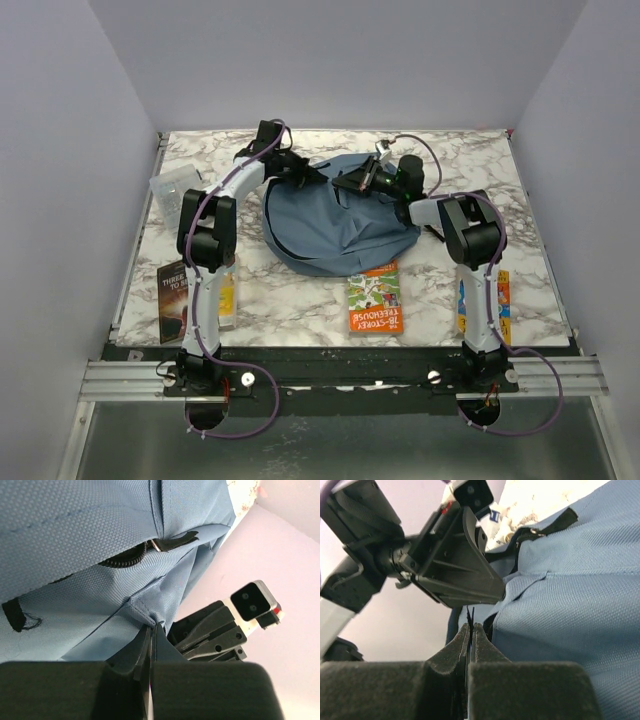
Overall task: Pack the student bag
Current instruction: Zip the student bag at the center of the board.
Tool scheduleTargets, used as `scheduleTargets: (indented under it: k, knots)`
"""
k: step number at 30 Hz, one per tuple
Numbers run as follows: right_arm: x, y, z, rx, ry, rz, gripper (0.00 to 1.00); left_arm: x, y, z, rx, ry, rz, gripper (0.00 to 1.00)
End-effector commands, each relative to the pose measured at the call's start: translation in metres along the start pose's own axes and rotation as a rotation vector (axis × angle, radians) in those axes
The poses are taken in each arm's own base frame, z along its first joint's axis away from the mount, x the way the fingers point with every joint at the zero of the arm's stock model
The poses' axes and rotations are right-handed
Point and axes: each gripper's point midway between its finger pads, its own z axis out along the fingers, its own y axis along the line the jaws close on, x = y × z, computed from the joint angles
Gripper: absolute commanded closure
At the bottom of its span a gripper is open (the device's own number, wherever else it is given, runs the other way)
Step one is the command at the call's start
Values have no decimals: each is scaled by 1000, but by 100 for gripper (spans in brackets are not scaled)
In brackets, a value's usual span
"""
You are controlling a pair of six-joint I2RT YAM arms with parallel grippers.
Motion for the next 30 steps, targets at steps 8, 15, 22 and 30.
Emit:
scheduleTargets:
  k: [8,15,22,30]
  knots:
    - [52,13,-45,44,242,-400,99,-33,-23,-11,43,-120,150,100]
    - [90,8,-79,110,239,-297,99,-38,-29,-9,53,-121,163,100]
    - [121,0,-112,266,240,-144,99,-41,-24,-9,43,-124,161,100]
    - [147,-41,-142,486,292,-63,99,-38,-27,-16,45,-136,183,100]
